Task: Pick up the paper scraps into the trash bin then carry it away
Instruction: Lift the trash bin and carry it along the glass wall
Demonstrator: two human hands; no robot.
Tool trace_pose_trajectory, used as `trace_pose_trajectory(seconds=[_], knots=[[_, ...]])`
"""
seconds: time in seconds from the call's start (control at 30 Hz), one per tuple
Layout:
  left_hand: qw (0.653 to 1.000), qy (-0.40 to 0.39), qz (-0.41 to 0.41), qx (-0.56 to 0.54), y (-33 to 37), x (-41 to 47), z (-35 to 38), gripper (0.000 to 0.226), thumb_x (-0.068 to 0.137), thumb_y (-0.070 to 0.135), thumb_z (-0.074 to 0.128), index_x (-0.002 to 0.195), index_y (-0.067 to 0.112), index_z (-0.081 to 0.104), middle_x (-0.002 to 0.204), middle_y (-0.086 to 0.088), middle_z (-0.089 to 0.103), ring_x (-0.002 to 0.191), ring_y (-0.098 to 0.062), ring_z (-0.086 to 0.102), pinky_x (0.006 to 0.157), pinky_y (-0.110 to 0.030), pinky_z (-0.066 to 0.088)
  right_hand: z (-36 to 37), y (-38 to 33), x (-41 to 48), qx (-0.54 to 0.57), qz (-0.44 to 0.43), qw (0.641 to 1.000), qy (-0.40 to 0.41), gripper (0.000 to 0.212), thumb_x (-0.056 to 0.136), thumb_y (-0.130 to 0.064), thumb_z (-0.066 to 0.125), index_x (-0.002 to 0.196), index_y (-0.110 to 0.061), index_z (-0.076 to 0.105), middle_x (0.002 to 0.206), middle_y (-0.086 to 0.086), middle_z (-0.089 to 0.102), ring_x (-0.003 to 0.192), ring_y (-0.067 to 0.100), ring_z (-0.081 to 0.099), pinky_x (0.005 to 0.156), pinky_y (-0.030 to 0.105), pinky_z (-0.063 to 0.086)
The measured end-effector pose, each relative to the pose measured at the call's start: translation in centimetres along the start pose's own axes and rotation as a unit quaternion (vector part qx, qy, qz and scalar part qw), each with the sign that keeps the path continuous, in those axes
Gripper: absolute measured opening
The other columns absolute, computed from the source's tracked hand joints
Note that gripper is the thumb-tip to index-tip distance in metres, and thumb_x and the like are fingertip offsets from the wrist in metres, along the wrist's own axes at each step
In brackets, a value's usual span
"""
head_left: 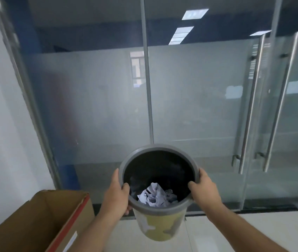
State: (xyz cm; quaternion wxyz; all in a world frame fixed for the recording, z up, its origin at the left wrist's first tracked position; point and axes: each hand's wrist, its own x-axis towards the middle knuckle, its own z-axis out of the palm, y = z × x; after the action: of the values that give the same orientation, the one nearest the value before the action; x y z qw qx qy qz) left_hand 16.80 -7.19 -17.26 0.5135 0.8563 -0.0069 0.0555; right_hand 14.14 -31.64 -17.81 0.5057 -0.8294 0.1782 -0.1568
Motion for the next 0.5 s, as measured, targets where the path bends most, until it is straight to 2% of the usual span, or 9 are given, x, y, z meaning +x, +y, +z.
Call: trace_pose_trajectory(seconds=[0.13, 0.2, 0.27, 0.33, 0.43, 0.5], knots=[[1.000, -0.017, 0.004, 0.004, 2.4, -1.5, -1.9, 0.056, 0.101, 0.023, 0.047, 0.151, 0.032, 0.022, 0.085, -0.012, 0.071, 0.047, -0.015, 0.061, 0.045, -0.025, 0.055, -1.3, -1.8, -0.7, -0.004, -0.010, 1.000, 0.004, 0.046, 0.079, -0.013, 0.055, 0.125, -0.022, 0.054, 0.092, 0.003, 0.064, 0.082, 0.025, 0.060, 0.073, 0.033, 0.047], [0.999, -0.033, 0.003, 0.003, 3.7, -1.7, -2.2, 0.058, 0.102, 0.021, 0.046, 0.153, 0.031, 0.019, 0.087, -0.011, 0.071, 0.049, -0.017, 0.062, 0.045, -0.026, 0.055, -2.3, -2.4, -0.9, 0.000, -0.005, 1.000, 0.007, 0.044, 0.080, -0.014, 0.055, 0.123, -0.022, 0.055, 0.091, 0.001, 0.064, 0.082, 0.023, 0.061, 0.073, 0.034, 0.049], [0.999, -0.049, 0.016, -0.003, 5.3, -1.8, -1.9, 0.056, 0.102, 0.021, 0.044, 0.152, 0.033, 0.021, 0.087, -0.011, 0.071, 0.043, -0.013, 0.059, 0.043, -0.024, 0.052, -3.9, -2.8, -1.1, 0.003, 0.011, 1.000, 0.019, 0.040, 0.079, -0.014, 0.054, 0.119, -0.023, 0.055, 0.091, 0.000, 0.066, 0.083, 0.022, 0.063, 0.074, 0.037, 0.053], [0.997, -0.064, 0.041, -0.005, 7.1, -1.5, -0.7, 0.050, 0.102, 0.020, 0.043, 0.148, 0.033, 0.027, 0.086, -0.012, 0.071, 0.037, -0.011, 0.055, 0.041, -0.024, 0.050, -6.1, -2.6, -1.3, 0.014, 0.021, 0.999, 0.045, 0.037, 0.079, -0.014, 0.054, 0.115, -0.023, 0.056, 0.089, 0.001, 0.067, 0.081, 0.023, 0.064, 0.071, 0.039, 0.055], [0.992, -0.097, 0.075, -0.009, 10.1, -0.9, 2.9, 0.049, 0.100, 0.019, 0.042, 0.146, 0.033, 0.031, 0.084, -0.014, 0.071, 0.039, -0.015, 0.058, 0.040, -0.025, 0.048, -10.7, -1.5, -1.9, 0.016, 0.035, 0.994, 0.100, 0.035, 0.079, -0.014, 0.054, 0.112, -0.023, 0.056, 0.086, 0.003, 0.067, 0.076, 0.025, 0.064, 0.060, 0.033, 0.049], [0.987, -0.130, 0.095, -0.016, 12.2, -1.0, 6.2, 0.055, 0.100, 0.018, 0.042, 0.150, 0.035, 0.027, 0.084, -0.016, 0.071, 0.040, -0.017, 0.059, 0.038, -0.025, 0.047, -14.5, -0.3, -2.7, 0.001, 0.047, 0.987, 0.151, 0.031, 0.079, -0.013, 0.056, 0.108, -0.021, 0.057, 0.088, 0.006, 0.068, 0.078, 0.027, 0.064, 0.063, 0.033, 0.049]])
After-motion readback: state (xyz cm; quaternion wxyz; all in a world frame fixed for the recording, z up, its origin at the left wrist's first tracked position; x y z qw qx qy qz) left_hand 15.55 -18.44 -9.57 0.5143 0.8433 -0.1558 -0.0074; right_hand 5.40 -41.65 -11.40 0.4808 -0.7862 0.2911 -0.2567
